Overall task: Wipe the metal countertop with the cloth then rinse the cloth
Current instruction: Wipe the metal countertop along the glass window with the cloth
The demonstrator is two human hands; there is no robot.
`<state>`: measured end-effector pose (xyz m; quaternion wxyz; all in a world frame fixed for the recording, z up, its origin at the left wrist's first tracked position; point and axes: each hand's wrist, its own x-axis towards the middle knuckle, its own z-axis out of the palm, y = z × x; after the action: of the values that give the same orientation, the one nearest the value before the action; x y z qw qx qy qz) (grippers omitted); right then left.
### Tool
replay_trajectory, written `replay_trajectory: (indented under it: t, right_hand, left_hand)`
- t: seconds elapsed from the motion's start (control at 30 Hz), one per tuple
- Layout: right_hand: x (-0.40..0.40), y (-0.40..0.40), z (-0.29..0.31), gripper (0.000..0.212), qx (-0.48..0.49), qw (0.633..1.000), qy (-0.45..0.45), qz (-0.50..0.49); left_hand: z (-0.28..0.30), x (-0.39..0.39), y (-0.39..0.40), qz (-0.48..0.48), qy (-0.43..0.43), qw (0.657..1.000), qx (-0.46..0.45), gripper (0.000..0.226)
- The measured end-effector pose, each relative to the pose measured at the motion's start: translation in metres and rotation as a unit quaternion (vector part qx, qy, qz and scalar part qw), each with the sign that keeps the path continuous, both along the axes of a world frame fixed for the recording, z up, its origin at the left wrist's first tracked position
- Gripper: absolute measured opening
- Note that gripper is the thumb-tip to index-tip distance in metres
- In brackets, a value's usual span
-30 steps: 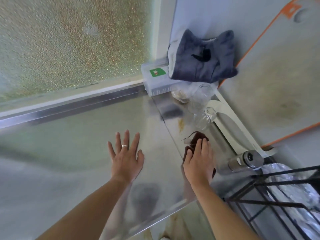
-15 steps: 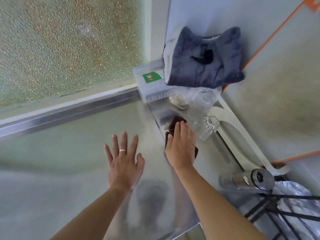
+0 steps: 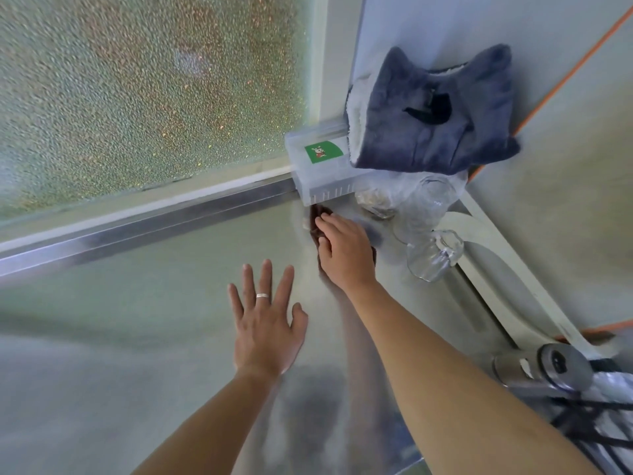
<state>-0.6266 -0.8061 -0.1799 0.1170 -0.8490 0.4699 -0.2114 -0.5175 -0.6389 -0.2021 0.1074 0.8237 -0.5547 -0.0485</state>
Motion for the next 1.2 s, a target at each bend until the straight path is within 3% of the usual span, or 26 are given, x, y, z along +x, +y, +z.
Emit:
replay_trajectory:
  t: [0.33,0.47,0.57,0.63,0.7,0.77,0.83,0.9,1.2]
  right_hand:
    - [-0.04,0.115,0.01,0.036,0.031,0.995,-0.087,-0.039]
    - [-0.063,0.177,0.018,0.019,0.068,0.994,-0.068,-0.05]
    - [-0.078,0.192,0.027,0.016,0.071,0.978,-0.164,-0.11]
    - [-0.089,0.187,0.029,0.022,0.005,0.964,-0.198,-0.178]
    - [-0.102,0.184,0.026,0.03,-0.012,0.968,-0.14,-0.211]
    - [-0.104,0.192,0.011,0.043,0.043,0.982,-0.015,-0.185]
    - [-0.102,0.196,-0.002,0.052,0.04,0.984,0.076,-0.154]
    - [-0.072,0.141,-0.02,0.055,0.053,0.987,0.069,-0.132]
    - [-0.023,0.06,-0.002,0.057,0.017,0.991,0.114,-0.07]
  left_hand:
    - [0.007,-0.001,0.008,-0.019,0.023,1.0,0.003,0.067]
    - [0.01,-0.002,0.02,-0.036,0.039,0.999,0.012,0.067]
    - [0.016,-0.002,0.025,-0.043,0.044,0.998,0.008,0.065]
    - [0.02,-0.002,0.024,-0.041,0.048,0.998,0.005,0.064]
    - [0.021,-0.005,0.027,-0.039,0.049,0.998,-0.006,0.065]
    - [0.017,-0.004,0.034,-0.036,0.038,0.999,-0.001,0.064]
    - [0.014,-0.005,0.041,-0.044,0.022,0.999,0.0,0.064]
    - [0.003,0.017,0.002,-0.021,0.011,1.0,0.012,0.064]
    - [0.01,0.012,-0.032,-0.027,0.026,0.999,-0.014,0.061]
